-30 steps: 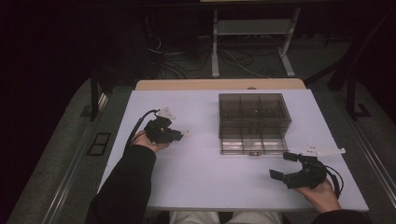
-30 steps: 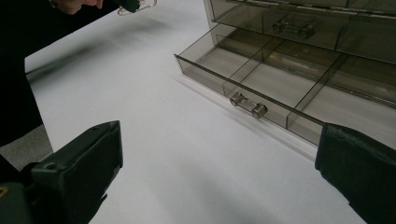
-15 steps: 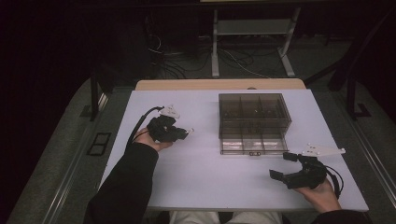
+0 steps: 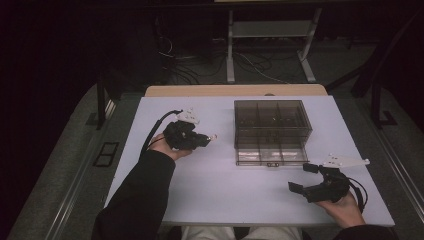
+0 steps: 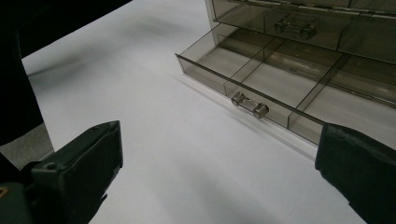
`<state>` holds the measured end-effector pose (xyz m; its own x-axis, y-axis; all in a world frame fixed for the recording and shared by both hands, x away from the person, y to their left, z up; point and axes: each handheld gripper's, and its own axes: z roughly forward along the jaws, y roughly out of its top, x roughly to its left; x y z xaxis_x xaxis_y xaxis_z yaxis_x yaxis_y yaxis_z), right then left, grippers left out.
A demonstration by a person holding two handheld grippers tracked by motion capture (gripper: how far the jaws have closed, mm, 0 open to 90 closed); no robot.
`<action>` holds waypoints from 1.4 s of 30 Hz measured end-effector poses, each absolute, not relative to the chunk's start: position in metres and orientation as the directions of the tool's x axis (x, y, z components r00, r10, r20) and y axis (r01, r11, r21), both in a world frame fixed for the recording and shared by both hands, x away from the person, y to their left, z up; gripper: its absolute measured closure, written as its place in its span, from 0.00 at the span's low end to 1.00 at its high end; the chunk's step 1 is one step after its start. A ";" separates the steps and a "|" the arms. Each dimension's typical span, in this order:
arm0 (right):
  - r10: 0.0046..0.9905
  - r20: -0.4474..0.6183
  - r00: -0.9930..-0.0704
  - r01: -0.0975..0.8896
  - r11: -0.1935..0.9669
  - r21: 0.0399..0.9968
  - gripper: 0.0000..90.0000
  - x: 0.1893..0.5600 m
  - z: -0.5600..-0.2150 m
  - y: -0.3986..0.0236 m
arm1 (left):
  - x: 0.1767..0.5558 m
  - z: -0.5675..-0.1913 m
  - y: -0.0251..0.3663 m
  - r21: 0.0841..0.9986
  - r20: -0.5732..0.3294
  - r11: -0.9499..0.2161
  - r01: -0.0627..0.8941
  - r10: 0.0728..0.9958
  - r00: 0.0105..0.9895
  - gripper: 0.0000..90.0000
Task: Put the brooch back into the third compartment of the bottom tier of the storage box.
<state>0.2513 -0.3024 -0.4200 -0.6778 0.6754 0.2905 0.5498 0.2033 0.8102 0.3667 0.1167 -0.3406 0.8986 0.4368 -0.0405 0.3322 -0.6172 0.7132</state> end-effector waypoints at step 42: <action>0.672 0.283 -0.685 0.542 0.210 0.814 0.00 0.252 -0.420 -0.302 | 0.374 -0.320 0.038 0.735 -0.041 -0.634 0.242 0.315 0.948 0.88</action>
